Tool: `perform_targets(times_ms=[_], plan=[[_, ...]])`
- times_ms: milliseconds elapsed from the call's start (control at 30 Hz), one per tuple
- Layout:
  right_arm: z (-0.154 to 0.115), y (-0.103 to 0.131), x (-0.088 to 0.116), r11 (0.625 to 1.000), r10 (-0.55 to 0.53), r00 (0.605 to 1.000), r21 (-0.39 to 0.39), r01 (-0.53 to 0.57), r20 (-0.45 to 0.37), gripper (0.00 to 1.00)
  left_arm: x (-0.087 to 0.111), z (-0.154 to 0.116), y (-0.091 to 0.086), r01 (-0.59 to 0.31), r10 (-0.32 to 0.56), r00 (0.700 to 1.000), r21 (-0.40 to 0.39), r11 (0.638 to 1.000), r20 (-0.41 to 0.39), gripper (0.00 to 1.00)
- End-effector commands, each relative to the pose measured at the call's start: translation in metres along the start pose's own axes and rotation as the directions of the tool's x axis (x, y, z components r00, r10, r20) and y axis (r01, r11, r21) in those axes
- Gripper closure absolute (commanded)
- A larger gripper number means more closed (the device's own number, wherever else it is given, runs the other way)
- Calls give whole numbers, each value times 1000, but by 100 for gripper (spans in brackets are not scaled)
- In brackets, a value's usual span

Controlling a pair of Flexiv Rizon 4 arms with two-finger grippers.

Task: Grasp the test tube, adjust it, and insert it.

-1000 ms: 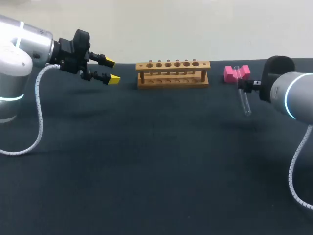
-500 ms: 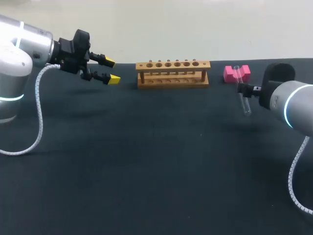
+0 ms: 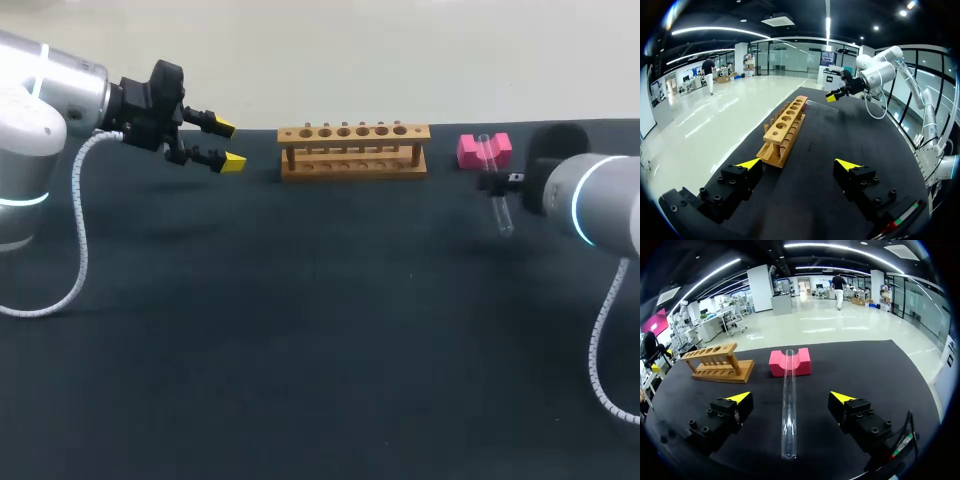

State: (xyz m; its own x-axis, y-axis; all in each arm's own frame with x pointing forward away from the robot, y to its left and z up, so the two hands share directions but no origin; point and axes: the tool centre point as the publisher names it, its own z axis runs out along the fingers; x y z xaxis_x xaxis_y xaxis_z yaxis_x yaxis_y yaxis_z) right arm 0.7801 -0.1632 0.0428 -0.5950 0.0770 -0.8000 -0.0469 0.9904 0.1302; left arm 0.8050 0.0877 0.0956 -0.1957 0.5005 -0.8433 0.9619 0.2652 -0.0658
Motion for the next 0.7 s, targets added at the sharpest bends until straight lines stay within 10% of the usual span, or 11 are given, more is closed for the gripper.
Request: perform_targets(times_ms=[33,700], plan=[[14,4,3,1000,-12,1000,-14,12,4,0,1,0,0,-2,2,1000,-2,1000,2,0],[40,13,13,994,-91,995,-55,90,-26,0,1,0,0,-2,2,1000,-2,1000,2,0]])
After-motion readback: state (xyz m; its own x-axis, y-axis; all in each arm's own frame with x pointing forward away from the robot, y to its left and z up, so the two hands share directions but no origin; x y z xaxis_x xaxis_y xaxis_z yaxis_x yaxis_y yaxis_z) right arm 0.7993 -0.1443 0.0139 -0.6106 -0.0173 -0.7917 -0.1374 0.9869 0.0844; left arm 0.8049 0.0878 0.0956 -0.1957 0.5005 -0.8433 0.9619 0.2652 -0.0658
